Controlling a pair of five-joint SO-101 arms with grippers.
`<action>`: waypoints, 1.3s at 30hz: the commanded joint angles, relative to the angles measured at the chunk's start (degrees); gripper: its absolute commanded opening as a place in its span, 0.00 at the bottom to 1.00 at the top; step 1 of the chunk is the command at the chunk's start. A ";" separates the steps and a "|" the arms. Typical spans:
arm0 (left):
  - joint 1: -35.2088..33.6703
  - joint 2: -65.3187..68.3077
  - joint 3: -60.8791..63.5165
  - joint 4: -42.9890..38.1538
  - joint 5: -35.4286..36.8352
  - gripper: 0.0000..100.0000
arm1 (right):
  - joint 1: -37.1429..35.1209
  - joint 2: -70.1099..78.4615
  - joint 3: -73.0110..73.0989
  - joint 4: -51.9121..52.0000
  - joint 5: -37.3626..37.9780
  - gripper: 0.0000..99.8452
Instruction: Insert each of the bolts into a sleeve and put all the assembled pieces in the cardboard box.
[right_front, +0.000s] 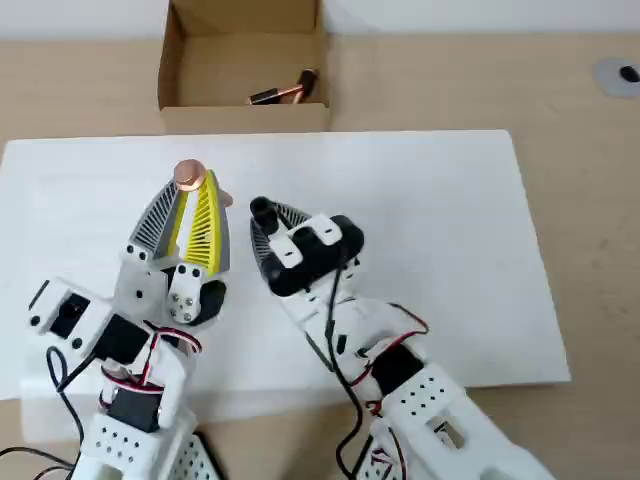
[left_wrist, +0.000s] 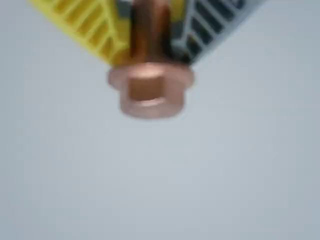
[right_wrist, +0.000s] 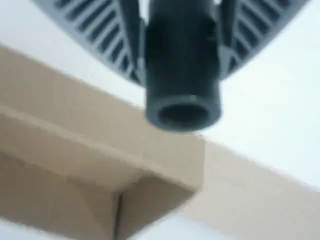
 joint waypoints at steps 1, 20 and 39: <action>-0.35 -0.48 0.53 -1.41 1.32 0.01 | -0.40 -0.66 -1.01 0.09 -0.26 0.01; 3.78 -0.40 0.35 7.47 7.82 0.01 | -0.57 -0.66 0.22 0.00 -0.09 0.01; 3.25 -0.40 0.62 7.47 10.55 0.01 | -0.75 -6.20 1.71 -0.35 2.20 0.01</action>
